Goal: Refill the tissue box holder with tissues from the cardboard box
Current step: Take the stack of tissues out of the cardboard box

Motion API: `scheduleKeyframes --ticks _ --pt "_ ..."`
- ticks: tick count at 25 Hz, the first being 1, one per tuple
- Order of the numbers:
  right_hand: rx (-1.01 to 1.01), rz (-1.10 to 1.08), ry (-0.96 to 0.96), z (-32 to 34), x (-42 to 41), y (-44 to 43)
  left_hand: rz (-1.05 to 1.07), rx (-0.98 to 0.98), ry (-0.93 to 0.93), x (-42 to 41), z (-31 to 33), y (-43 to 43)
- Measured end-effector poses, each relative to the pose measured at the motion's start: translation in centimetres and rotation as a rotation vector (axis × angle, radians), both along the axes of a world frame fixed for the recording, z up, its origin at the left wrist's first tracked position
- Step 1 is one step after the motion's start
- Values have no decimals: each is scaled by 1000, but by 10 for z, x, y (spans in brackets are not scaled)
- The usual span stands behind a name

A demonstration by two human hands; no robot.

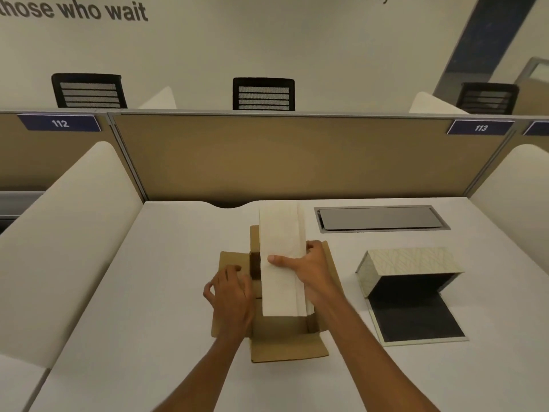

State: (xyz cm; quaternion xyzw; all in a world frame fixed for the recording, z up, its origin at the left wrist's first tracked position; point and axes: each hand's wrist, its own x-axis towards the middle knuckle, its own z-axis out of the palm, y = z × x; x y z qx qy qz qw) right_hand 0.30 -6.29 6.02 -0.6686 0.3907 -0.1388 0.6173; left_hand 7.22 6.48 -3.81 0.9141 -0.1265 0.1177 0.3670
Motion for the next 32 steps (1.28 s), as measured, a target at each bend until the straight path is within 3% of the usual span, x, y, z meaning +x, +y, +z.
scheduleKeyframes --ticks 3,7,10,12,18,23,32 --pt "32 -54 -79 23 -18 -22 -32 -326 198 -10 30 -31" --pt "240 -155 -230 31 -46 -62 -240 -977 1082 -35 68 -88" --pt "319 -220 -272 29 -71 -95 -349 -1218 1392 -64 73 -126" --pt "343 -281 -301 23 -89 -119 -341 -1254 1406 -87 73 -148" --pt "425 -431 -355 -4 -143 -189 -304 -1117 1340 -160 74 -209" --pt "447 -487 -376 -25 -178 -230 -271 -967 1185 -204 60 -252" --pt "542 -496 -367 -42 -236 -298 -357 -864 1288 -207 36 -249"
